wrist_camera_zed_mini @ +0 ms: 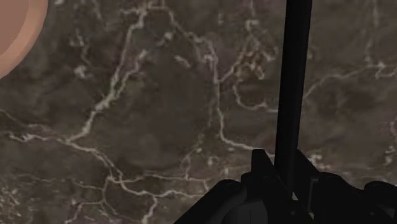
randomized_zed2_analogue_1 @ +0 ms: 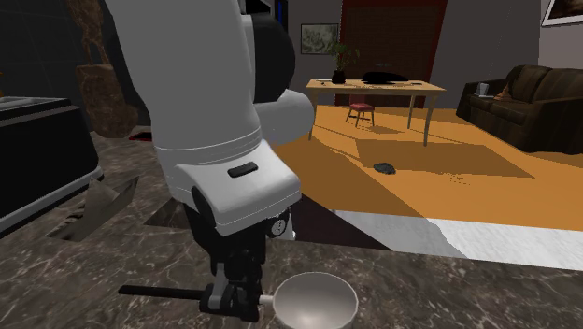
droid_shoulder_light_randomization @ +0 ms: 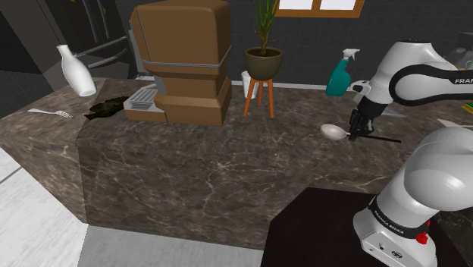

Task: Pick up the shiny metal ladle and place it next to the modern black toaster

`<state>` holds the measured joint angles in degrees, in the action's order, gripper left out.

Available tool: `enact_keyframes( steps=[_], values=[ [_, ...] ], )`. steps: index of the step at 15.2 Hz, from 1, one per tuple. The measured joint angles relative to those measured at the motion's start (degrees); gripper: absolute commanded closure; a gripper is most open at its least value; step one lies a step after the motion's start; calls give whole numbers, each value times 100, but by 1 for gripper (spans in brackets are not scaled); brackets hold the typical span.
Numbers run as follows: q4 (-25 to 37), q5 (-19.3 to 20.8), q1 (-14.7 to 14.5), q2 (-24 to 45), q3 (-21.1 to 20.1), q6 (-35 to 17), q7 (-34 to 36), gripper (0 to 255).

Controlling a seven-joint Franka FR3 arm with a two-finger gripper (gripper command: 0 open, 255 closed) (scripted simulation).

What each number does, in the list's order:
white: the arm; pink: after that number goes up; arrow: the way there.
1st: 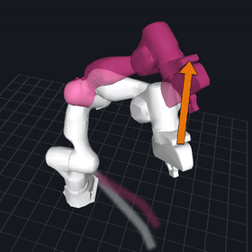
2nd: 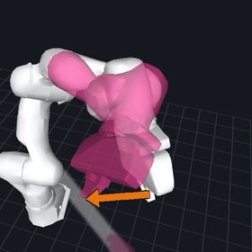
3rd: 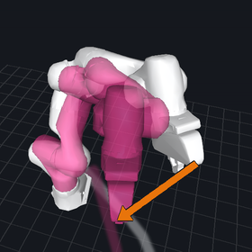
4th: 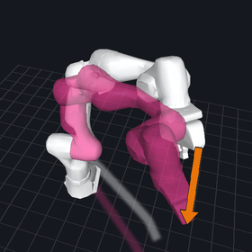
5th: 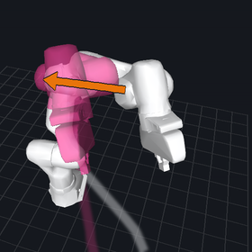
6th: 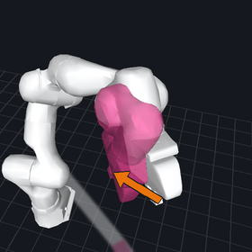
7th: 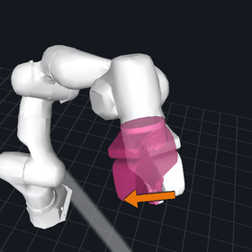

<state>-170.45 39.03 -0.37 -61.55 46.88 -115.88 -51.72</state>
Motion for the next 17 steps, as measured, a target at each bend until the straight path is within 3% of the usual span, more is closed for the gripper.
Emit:
enact_keyframes(
  steps=[17],
  values=[
    [959, -952, -292, -536, -996, 1431, 12, 255]
  ],
)
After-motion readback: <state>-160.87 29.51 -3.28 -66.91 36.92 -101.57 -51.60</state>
